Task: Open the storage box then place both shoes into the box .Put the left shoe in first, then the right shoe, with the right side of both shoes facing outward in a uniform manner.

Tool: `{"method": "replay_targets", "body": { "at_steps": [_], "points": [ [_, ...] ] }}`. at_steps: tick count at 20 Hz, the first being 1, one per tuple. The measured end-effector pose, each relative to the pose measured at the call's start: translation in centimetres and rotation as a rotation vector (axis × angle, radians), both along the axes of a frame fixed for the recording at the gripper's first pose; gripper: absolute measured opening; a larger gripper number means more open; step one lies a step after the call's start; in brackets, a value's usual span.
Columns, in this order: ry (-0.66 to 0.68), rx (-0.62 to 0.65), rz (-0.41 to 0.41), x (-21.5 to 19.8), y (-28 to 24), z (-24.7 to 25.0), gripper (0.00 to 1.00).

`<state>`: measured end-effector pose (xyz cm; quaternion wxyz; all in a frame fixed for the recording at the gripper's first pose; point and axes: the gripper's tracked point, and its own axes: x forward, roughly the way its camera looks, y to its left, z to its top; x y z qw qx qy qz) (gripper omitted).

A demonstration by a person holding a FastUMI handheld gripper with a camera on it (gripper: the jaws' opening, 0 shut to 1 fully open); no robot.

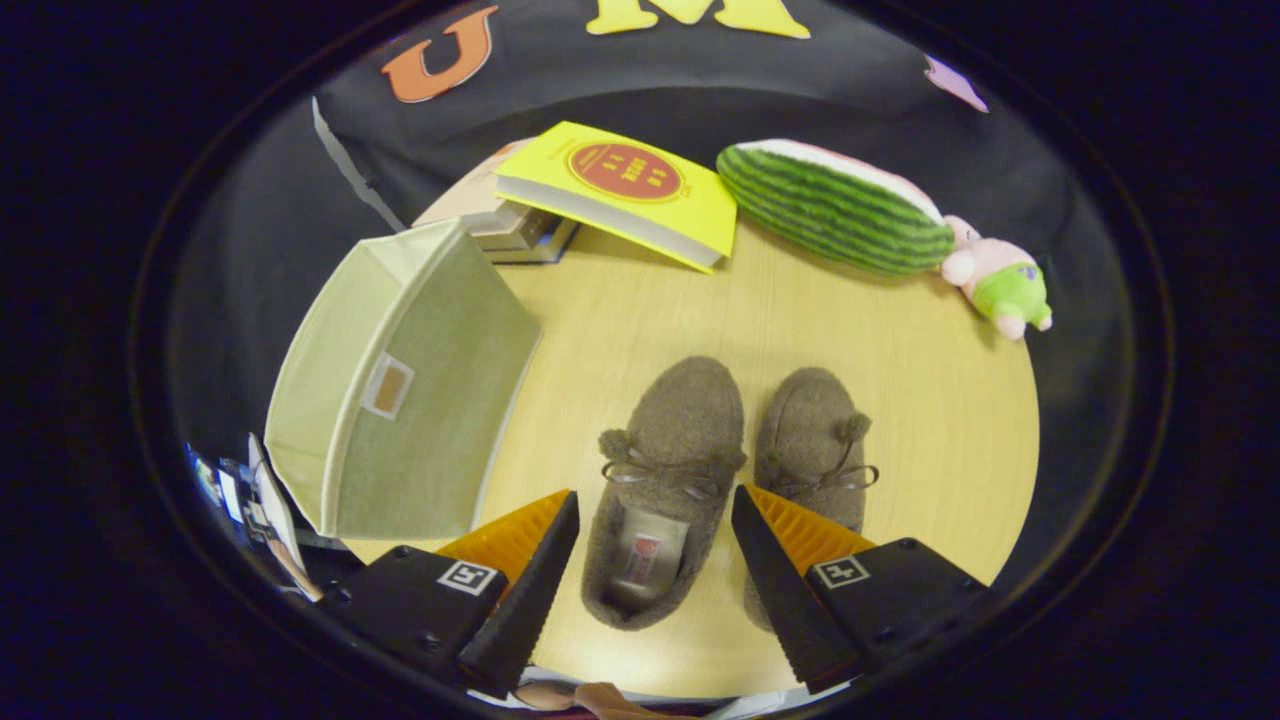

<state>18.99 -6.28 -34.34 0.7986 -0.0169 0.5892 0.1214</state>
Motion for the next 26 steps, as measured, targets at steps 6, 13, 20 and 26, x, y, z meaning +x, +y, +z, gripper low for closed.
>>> {"method": "replay_targets", "body": {
  "at_steps": [6, 13, 20, 26],
  "points": [
    [0.129, -0.069, 0.003, -1.6, -2.4, -4.7, 0.73],
    [0.118, -0.059, -0.12, -0.4, -2.2, -6.8, 0.1],
    [0.11, 0.053, -0.249, -0.2, -1.1, -1.3, 0.06],
    [0.025, 0.097, -0.234, 0.1, 2.3, 7.6, 0.06]
  ]
}}
